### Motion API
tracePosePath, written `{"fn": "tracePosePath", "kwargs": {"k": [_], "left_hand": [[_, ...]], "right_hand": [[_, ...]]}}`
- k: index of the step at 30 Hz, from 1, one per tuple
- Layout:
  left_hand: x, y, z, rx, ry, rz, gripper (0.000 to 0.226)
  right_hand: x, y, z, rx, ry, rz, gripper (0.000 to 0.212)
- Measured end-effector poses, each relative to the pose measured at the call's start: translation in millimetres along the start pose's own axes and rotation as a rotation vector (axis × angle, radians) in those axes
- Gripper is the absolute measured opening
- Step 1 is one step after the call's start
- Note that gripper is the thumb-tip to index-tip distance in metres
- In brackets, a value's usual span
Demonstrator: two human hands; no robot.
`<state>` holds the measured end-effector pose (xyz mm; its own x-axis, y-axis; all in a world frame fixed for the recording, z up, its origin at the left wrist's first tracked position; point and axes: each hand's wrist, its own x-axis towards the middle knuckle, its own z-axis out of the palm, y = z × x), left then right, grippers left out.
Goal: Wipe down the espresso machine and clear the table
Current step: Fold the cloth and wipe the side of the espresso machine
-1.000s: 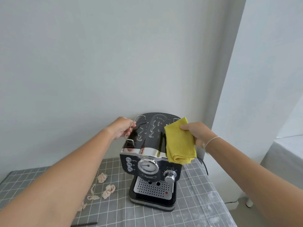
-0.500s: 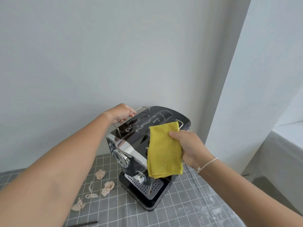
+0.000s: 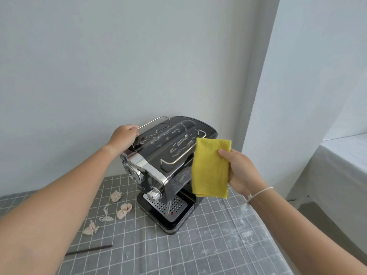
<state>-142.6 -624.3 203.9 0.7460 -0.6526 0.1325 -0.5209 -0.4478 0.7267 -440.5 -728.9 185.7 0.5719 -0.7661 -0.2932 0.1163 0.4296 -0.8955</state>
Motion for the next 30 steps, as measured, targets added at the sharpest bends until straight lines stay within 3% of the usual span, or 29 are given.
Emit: {"fn": "tracePosePath", "kwargs": {"k": [5, 8, 13, 17, 23, 30], "left_hand": [[-12.2, -11.9, 11.7, -0.069, 0.119, -0.003, 0.033], [-12.3, -12.3, 12.0, -0.170, 0.160, -0.072, 0.046], [-9.5, -17.1, 12.1, -0.104, 0.163, -0.086, 0.051], [-9.4, -15.5, 10.8, 0.061, 0.136, -0.032, 0.053], [-5.7, -15.9, 11.9, 0.154, 0.124, -0.002, 0.051], [-9.9, -14.1, 12.0, 0.168, 0.133, 0.013, 0.041]], "right_hand": [[18.8, 25.5, -44.2, 0.016, 0.217, -0.084, 0.013], [32.8, 50.8, -38.1, -0.070, 0.257, -0.122, 0.019], [38.5, 83.7, -1.9, -0.159, 0.075, -0.244, 0.040], [33.8, 115.2, 11.5, -0.288, -0.076, -0.480, 0.046], [59.1, 138.4, 3.6, -0.575, -0.061, -0.701, 0.046], [59.0, 203.1, -19.3, -0.621, -0.105, -0.512, 0.051]]}}
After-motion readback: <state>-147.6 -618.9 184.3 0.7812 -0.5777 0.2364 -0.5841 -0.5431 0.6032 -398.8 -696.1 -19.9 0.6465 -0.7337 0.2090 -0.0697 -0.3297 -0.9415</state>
